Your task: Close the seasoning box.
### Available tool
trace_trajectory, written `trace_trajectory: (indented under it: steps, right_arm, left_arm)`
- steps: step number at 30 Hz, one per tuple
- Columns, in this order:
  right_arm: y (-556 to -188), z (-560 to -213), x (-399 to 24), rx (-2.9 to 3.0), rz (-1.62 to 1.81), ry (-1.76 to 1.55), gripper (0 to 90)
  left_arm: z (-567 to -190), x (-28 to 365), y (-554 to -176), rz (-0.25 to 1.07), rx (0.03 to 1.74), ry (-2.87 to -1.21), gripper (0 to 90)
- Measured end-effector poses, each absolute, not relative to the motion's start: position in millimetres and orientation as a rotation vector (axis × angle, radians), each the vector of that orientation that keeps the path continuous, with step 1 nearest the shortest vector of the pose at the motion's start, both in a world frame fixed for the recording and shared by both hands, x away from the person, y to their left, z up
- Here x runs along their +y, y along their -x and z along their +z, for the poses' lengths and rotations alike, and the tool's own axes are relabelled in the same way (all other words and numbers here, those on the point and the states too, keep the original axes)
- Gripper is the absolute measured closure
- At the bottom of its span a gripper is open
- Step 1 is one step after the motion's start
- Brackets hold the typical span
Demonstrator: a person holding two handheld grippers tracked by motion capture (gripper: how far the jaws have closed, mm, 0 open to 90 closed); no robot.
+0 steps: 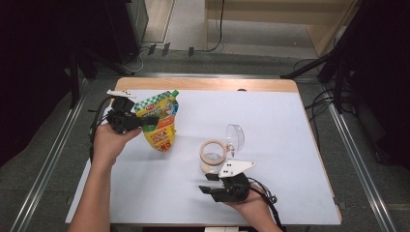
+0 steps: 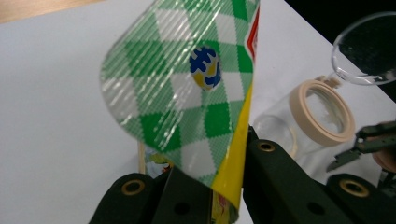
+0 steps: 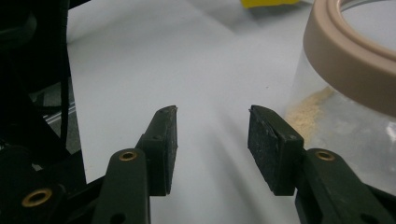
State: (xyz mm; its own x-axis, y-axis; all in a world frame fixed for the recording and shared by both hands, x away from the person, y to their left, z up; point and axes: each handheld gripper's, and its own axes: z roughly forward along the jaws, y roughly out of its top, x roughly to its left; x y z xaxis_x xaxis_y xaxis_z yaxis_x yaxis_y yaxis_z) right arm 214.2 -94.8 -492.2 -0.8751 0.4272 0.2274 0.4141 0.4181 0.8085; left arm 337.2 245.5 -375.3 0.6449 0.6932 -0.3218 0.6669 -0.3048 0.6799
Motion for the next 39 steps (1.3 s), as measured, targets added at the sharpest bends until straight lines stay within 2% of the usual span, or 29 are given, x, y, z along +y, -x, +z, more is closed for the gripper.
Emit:
trace_trajectory:
  steps: [3,20,30,39]
  right_arm:
    - [-215,-491,-92,2.624,1.494,-0.82,49.8]
    - [-219,-482,-57,2.623,1.487,-0.75,50.5]
    - [-228,-498,-30,2.627,1.458,-0.737,58.4]
    - [-238,-505,-30,2.594,1.514,-0.826,71.2]
  left_arm:
    - [-365,245,-328,0.039,1.033,-2.025,90.0]
    - [-328,224,-286,-0.035,0.893,-2.066,90.0]
    - [-325,218,-274,-0.067,0.857,-2.089,90.0]
    - [-320,209,-262,-0.088,0.82,-2.109,90.0]
